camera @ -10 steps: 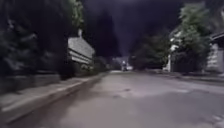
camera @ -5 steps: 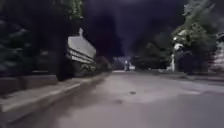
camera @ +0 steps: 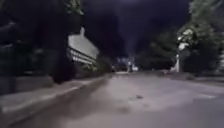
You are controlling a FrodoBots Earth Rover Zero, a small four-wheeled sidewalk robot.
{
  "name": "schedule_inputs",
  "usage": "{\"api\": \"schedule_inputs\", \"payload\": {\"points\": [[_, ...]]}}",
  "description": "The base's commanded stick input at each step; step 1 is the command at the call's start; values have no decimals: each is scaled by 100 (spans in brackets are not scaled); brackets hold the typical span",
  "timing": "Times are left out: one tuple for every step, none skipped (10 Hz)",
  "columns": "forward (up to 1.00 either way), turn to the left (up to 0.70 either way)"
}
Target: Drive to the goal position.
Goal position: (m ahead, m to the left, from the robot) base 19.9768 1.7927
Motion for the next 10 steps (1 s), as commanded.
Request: {"api": "schedule_inputs", "payload": {"points": [[70,-29],[70,-16],[70,-2],[70,0],[70,0],[70,0],[70,0],[70,0],[70,0],[70,0]]}}
